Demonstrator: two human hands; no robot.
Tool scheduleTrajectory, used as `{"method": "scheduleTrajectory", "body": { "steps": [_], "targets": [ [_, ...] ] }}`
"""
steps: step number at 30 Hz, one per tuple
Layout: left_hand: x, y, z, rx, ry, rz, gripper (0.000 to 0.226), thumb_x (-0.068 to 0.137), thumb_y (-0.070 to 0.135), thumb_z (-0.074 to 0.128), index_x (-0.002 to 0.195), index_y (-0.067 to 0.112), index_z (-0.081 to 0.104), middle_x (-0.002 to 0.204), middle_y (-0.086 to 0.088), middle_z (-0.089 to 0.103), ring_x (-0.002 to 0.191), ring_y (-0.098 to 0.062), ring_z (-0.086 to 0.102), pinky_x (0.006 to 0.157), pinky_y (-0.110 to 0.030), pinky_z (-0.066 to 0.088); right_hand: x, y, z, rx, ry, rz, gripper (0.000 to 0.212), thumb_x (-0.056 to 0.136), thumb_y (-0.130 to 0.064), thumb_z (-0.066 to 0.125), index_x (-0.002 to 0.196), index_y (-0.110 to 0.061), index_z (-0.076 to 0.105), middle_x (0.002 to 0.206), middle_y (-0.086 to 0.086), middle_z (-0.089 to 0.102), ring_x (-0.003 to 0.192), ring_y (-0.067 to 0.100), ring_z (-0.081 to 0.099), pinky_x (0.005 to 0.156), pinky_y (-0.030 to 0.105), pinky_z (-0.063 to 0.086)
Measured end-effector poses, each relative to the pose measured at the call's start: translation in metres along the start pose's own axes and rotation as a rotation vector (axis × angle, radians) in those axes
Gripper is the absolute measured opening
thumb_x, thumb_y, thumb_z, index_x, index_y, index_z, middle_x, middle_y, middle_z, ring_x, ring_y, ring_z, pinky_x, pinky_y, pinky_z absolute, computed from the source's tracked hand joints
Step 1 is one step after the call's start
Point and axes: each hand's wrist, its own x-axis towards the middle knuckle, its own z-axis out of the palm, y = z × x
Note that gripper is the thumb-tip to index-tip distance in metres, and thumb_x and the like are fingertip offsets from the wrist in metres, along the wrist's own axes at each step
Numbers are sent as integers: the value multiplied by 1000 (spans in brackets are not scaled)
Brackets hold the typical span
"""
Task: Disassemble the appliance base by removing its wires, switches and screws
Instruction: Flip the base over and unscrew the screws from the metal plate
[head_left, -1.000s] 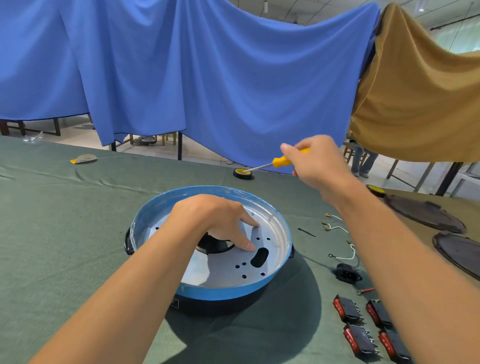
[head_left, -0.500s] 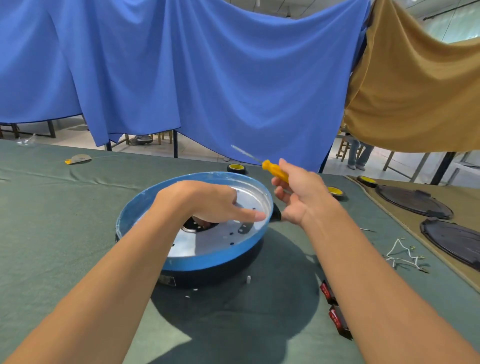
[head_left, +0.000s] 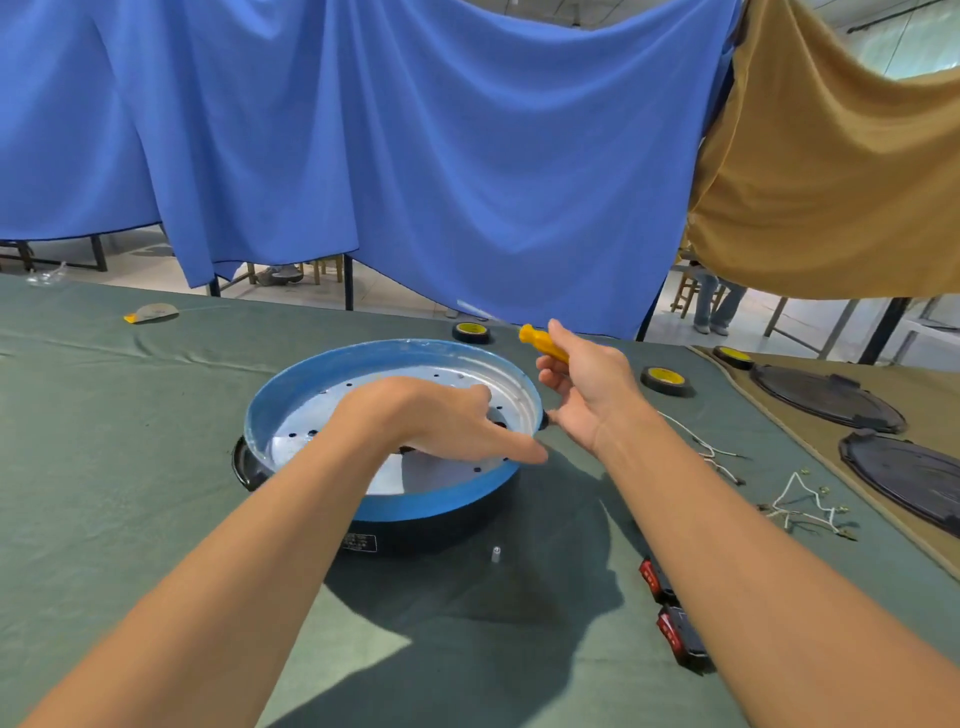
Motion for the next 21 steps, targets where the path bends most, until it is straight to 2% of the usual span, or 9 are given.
{"method": "scheduleTrajectory", "body": {
  "steps": [3, 6, 9, 11, 13, 16, 18, 21],
  "targets": [
    [5, 2, 8, 61, -4, -4, 100, 72, 86, 42, 151, 35, 10, 157, 0, 25, 138, -31, 30, 100, -44, 33, 0, 14, -20, 22, 50, 39, 21, 94, -26, 64, 81, -10, 66, 64, 2, 55, 61, 13, 51, 85, 46, 46],
    [3, 5, 5, 97, 10, 12, 102, 73, 87, 39, 153, 31, 9, 158, 1, 24, 139, -29, 30, 99, -41, 33, 2, 17, -40, 65, 100, 13, 20, 93, -24, 65, 79, -9, 65, 61, 3, 55, 60, 14, 52, 88, 43, 53],
    [-6, 12, 0, 258, 129, 80, 95, 75, 84, 41, 149, 26, 22, 151, 1, 36, 132, -26, 38, 89, -38, 34, 4, 16, -57, 132, 129, -7, 19, 93, -21, 66, 81, -7, 64, 58, 4, 52, 53, 12, 49, 78, 37, 58],
    [-15, 18, 2, 351, 267, 220, 76, 79, 74, 51, 139, 29, 37, 142, 0, 41, 129, -26, 37, 92, -42, 37, 4, 14, -64, 154, 130, -6, 18, 93, -19, 66, 81, -6, 63, 58, 4, 50, 50, 12, 46, 72, 32, 59],
    [-23, 21, 11, 393, 334, 422, 49, 82, 59, 62, 123, 34, 51, 133, 3, 44, 128, -21, 34, 97, -42, 37, 5, 12, -68, 146, 132, 0, 18, 94, -19, 65, 81, -7, 62, 60, 5, 49, 49, 11, 44, 70, 30, 57],
    [-28, 18, 30, 475, 345, 585, 27, 81, 42, 71, 106, 36, 62, 141, 3, 34, 131, -16, 26, 103, -39, 34, 7, 7, -68, 133, 139, 3, 17, 94, -20, 64, 81, -9, 61, 63, 4, 50, 50, 11, 45, 74, 31, 56],
    [-27, 11, 41, 564, 403, 597, 26, 80, 37, 72, 105, 35, 66, 150, -2, 21, 136, -19, 13, 108, -38, 26, 7, 6, -66, 117, 134, 7, 16, 94, -20, 64, 82, -9, 61, 64, 4, 51, 50, 11, 45, 75, 31, 56],
    [-26, 4, 50, 671, 470, 572, 26, 74, 36, 76, 99, 35, 71, 153, -4, 10, 138, -19, -4, 109, -37, 4, 7, 6, -60, 91, 117, 11, 16, 93, -20, 64, 82, -10, 61, 64, 4, 52, 50, 10, 45, 71, 29, 56]
  ]
}}
